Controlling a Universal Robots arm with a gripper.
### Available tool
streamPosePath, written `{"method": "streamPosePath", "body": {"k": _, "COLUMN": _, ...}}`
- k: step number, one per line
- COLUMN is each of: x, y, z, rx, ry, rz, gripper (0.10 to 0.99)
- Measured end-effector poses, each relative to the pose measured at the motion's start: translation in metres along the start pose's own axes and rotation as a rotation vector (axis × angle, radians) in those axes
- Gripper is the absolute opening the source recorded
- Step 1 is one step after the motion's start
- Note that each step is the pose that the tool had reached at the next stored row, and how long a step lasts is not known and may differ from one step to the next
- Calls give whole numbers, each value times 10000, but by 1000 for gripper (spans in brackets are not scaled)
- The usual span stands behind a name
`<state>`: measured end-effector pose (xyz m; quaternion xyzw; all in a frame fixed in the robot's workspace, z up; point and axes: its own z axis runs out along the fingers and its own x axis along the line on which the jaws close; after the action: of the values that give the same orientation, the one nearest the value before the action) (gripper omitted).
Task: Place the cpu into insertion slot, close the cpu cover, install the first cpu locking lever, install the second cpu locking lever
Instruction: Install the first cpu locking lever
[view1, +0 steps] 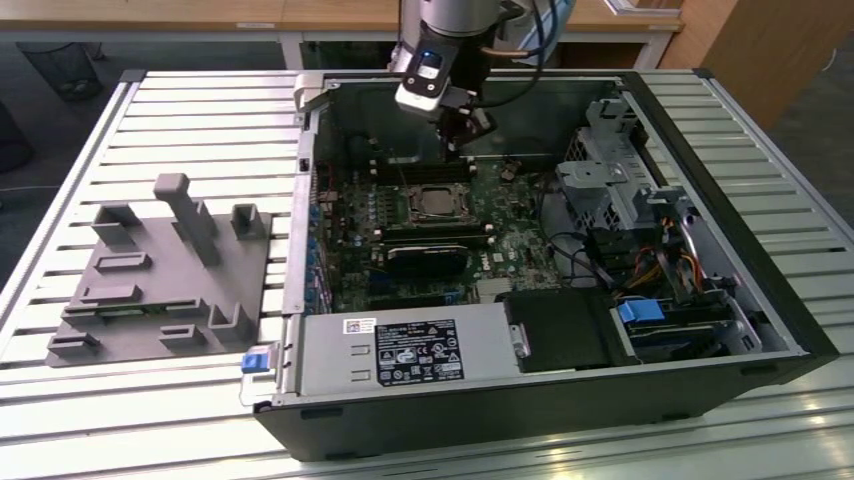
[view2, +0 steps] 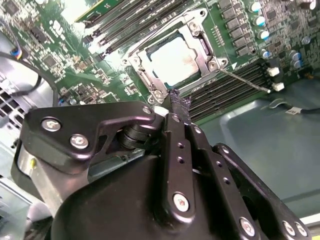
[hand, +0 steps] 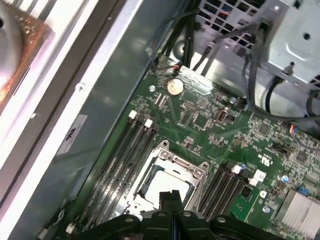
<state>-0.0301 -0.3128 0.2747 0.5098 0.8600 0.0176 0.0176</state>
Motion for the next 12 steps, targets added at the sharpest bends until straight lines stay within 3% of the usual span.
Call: {"method": "streamPosePath", "body": {"k": 12, "x": 0, "y": 0, "z": 3, "rx": -24, "ry": 89, "rz": -1831, "gripper": 106}}
